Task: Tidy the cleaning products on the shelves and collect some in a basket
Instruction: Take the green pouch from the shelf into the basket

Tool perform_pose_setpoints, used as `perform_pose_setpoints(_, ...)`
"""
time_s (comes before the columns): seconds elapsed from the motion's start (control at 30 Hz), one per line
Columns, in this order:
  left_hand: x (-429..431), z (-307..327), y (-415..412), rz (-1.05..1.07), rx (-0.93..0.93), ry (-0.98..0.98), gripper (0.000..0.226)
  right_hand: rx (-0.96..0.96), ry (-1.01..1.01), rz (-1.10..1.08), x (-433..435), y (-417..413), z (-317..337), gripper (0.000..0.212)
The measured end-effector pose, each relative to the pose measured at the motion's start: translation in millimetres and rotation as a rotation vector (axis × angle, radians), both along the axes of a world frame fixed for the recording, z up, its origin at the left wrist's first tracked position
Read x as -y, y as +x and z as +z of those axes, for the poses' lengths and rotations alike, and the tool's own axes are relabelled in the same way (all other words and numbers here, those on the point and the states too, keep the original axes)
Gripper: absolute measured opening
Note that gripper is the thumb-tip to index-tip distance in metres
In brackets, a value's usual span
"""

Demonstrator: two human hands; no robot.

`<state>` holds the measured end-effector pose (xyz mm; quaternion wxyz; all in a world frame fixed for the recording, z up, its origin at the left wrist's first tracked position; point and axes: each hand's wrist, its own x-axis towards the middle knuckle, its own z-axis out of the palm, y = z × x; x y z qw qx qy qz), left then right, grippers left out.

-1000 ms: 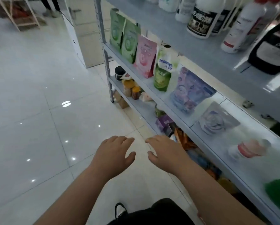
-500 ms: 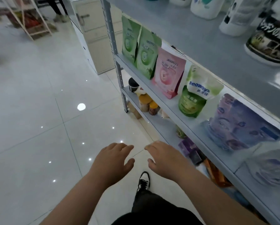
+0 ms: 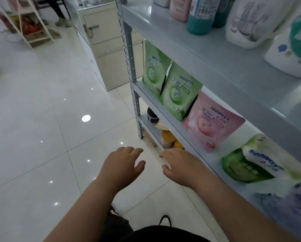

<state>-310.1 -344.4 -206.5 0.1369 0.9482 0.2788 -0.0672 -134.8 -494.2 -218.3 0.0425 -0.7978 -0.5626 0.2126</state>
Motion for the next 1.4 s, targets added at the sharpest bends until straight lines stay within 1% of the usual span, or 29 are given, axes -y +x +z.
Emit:
perform_pose_setpoints(0.17,-97,-14,29,-0.110,0.004,-0.004,0.050,-0.007,-0.087,-0.123,-75,16,-4,0.039)
perform_pose_setpoints(0.27,-160,-15,45,-0.207,0.005,-0.016,0.048,0.002,-0.151,-0.219,-125,20,-1,0.021)
perform_pose_setpoints(0.33,-200,-12,52,-0.262,0.011,-0.033,0.046,-0.002,-0.151,-0.295,-154,19,2,0.015)
perform_pose_setpoints(0.37,-218,-10,54,-0.287,0.012,-0.052,0.045,-0.010,-0.140,-0.335,-167,18,4,0.016)
perform_pose_setpoints(0.47,-268,-7,64,-0.370,0.001,-0.075,0.045,-0.039,-0.089,-0.440,-203,17,10,0.036)
perform_pose_setpoints(0.53,-293,-8,78,-0.410,-0.005,-0.082,0.045,-0.047,-0.056,-0.508,-222,18,11,0.041)
perform_pose_setpoints(0.6,-309,-10,96,-0.464,-0.014,-0.085,0.046,-0.074,-0.019,-0.604,-233,21,11,0.039)
perform_pose_setpoints(0.73,-325,-18,141,-0.587,-0.037,-0.092,0.046,-0.145,0.084,-0.805,-245,38,10,0.028)
perform_pose_setpoints(0.83,-332,-29,179,-0.642,-0.043,-0.081,0.045,-0.174,0.195,-0.941,-253,64,4,0.028)
perform_pose_setpoints(0.9,-337,-37,203,-0.672,-0.067,-0.081,0.047,-0.233,0.321,-1.062,-259,84,-1,0.033)
perform_pose_setpoints(1.0,-349,-51,234,-0.710,-0.161,-0.097,0.053,-0.401,0.563,-1.309,-275,110,-7,0.033)
perform_pose_setpoints(1.07,-357,-62,248,-0.749,-0.211,-0.056,0.058,-0.444,0.663,-1.370,-287,123,-14,0.036)
perform_pose_setpoints(1.13,-365,-71,259,-0.794,-0.241,-0.004,0.063,-0.460,0.739,-1.377,-298,132,-20,0.043)
perform_pose_setpoints(1.2,-369,-78,267,-0.843,-0.268,0.039,0.068,-0.438,0.773,-1.391,-307,135,-25,0.047)
perform_pose_setpoints(1.27,-373,-84,272,-0.891,-0.286,0.069,0.070,-0.396,0.765,-1.419,-313,134,-29,0.045)
perform_pose_setpoints(1.4,-378,-93,280,-0.962,-0.343,0.061,0.071,-0.309,0.686,-1.488,-321,129,-32,0.026)
